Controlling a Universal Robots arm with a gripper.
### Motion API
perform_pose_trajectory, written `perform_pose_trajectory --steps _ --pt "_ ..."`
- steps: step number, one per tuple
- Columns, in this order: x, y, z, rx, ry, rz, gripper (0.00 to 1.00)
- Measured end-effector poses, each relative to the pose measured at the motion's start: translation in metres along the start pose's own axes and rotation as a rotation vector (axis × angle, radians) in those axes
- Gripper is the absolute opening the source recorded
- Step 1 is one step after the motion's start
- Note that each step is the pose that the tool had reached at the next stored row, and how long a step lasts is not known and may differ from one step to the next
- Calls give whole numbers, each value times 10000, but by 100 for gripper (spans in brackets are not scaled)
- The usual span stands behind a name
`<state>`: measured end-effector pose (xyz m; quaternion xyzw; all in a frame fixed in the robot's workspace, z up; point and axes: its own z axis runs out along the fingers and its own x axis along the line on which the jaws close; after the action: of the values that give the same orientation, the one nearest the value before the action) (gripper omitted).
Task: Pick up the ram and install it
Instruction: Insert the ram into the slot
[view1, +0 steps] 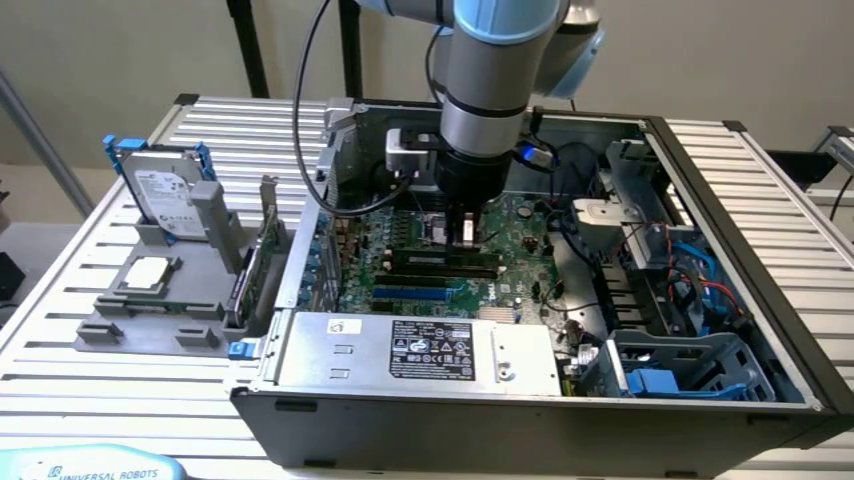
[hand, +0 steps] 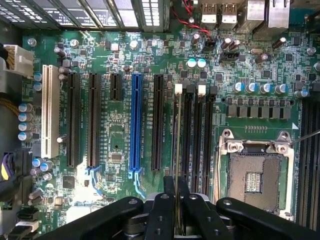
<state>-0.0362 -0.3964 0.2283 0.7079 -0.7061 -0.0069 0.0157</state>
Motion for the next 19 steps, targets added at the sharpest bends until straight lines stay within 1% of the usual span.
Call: perform_pose_trajectory --steps 19 --pt "-17 0 33 13 4 -133 14"
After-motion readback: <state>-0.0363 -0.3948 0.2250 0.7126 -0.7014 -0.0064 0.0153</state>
